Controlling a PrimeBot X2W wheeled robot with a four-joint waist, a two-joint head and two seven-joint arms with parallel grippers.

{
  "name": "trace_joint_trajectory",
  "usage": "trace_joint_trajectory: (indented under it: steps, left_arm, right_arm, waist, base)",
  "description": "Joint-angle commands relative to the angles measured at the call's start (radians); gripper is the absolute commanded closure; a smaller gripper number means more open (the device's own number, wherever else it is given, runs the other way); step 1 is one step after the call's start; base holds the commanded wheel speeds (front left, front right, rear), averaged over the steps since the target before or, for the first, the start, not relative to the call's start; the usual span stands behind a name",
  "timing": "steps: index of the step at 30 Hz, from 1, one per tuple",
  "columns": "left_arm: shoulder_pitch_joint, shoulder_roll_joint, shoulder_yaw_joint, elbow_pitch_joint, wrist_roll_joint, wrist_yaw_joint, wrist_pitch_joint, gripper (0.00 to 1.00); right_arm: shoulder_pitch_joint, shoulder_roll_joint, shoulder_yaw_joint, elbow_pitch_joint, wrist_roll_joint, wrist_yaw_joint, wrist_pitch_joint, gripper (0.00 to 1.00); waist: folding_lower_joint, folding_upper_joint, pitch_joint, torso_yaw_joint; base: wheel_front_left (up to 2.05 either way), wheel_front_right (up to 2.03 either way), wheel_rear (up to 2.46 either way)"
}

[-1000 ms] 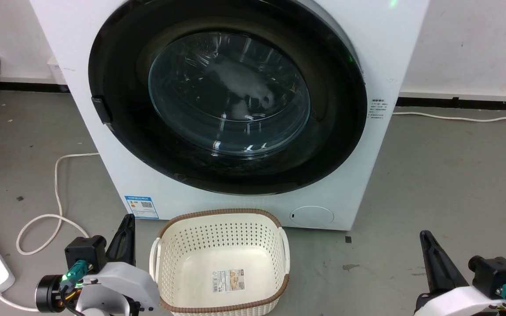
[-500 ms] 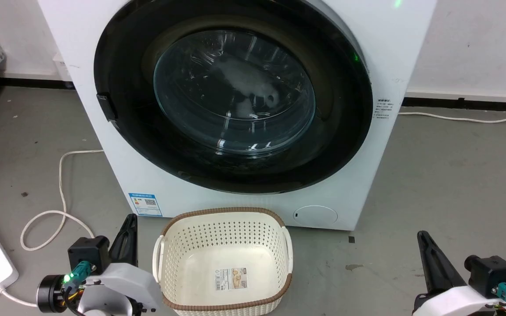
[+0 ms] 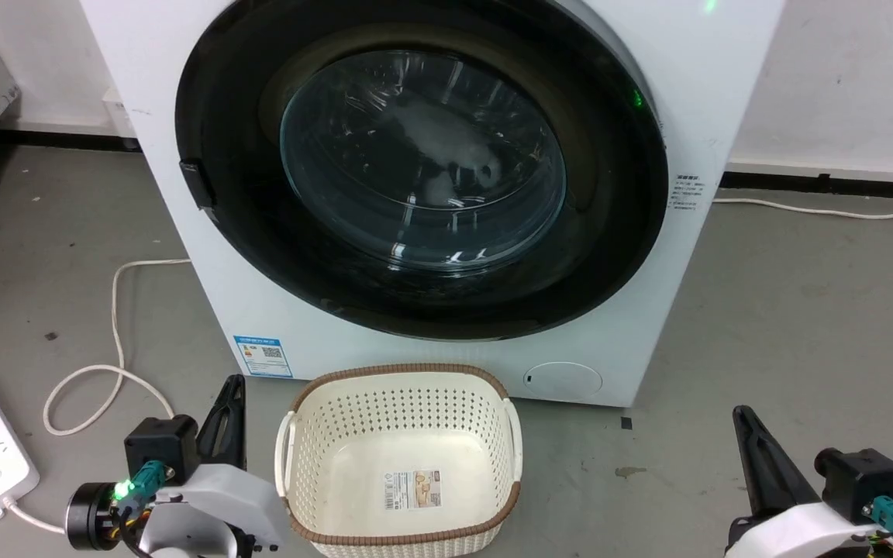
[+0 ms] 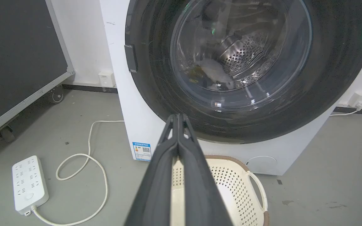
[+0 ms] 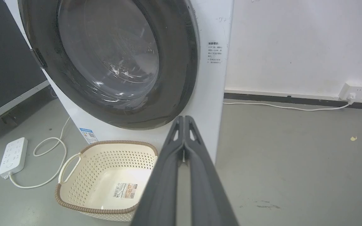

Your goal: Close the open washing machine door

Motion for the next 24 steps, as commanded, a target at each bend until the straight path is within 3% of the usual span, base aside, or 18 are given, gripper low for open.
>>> trace_joint_trajectory:
  steps: [1,24]
  left_arm:
    - [0.018,-0.008,0.006,-0.010,0.014,-0.006,0.004,1.00]
    - [0.039,-0.037,0.026,-0.056,0.072,-0.015,0.025,1.00]
  right_arm:
    - [-0.014,-0.001,0.001,-0.009,-0.009,0.000,0.003,1.00]
    - [-0.023,-0.001,0.010,-0.019,-0.038,0.000,0.016,1.00]
  waist:
    - [0.0000,0.0000,0.001,0.002]
    - [0.0000,0.0000,0.007,0.023]
  base:
    - [0.00,0.00,0.00]
    - [0.00,0.00,0.00]
